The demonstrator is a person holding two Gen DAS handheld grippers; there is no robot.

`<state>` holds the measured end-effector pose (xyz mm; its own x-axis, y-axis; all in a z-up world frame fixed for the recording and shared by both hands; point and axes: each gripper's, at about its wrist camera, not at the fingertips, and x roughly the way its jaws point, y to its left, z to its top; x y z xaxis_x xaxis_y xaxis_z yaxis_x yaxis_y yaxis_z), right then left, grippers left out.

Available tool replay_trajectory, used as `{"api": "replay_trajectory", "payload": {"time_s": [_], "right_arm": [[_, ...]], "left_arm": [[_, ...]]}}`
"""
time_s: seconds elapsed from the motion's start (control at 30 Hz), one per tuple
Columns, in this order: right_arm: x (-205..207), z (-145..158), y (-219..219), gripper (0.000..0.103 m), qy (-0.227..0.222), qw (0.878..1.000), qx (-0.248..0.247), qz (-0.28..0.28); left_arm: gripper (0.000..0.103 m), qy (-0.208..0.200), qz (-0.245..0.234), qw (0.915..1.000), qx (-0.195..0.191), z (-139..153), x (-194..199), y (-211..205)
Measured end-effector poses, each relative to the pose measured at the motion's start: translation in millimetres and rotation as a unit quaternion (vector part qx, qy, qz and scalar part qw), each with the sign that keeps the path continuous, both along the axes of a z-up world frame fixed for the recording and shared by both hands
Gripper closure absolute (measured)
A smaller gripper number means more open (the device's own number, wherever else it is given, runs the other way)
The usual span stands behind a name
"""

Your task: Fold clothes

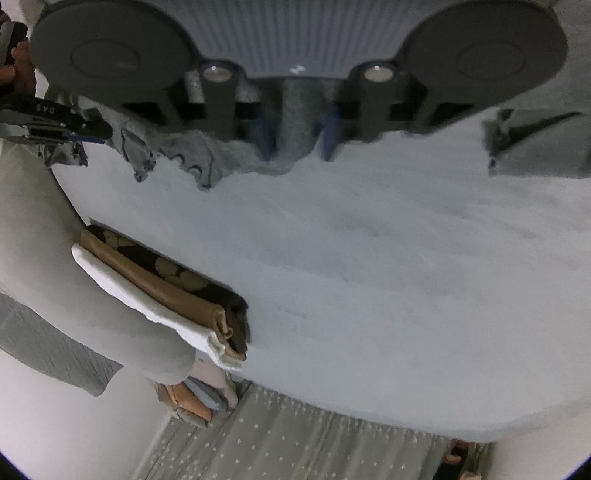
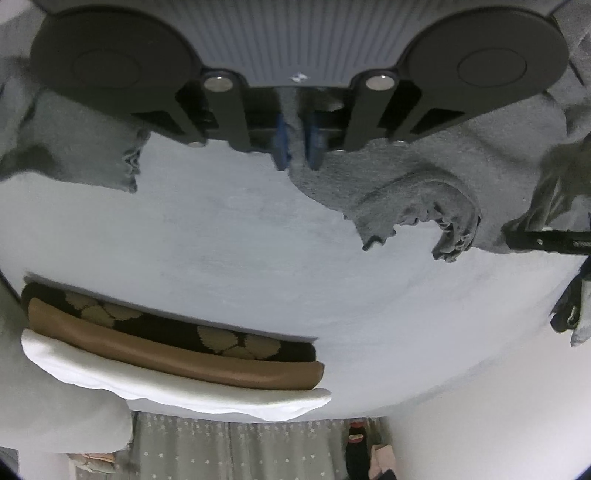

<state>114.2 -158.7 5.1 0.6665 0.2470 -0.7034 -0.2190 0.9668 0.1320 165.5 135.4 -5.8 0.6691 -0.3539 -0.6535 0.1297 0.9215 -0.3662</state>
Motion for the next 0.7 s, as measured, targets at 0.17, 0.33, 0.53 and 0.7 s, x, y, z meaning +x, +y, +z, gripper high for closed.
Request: {"api": "replay_trajectory", "payload": {"time_s": [0.17,0.33,0.53,0.7], "right_arm": [[-9.9,5.2,-6.1,0.096,-0.034,0.999,-0.011,-0.032],[-6.7,16.4,-21.4,0.097,-0.072,0.994,-0.033,-0.079],[11.2,20.5,-39.2,0.097,-0.090,0.989,-0.041,-0.109],[29.7,9.2,-40.4,0.097,-0.090,0.988,-0.054,-0.111]], "left_arm": [[0.099,-0.033,0.001,0.9995,-0.003,7.4,0.0,-8.4],[0.099,-0.084,0.011,0.9963,-0.013,18.8,6.8,-16.7],[0.099,-0.100,0.027,0.9946,0.000,10.8,34.0,-29.8],[0.098,-0.098,0.023,0.9938,0.048,-6.5,53.2,-41.8]]}}
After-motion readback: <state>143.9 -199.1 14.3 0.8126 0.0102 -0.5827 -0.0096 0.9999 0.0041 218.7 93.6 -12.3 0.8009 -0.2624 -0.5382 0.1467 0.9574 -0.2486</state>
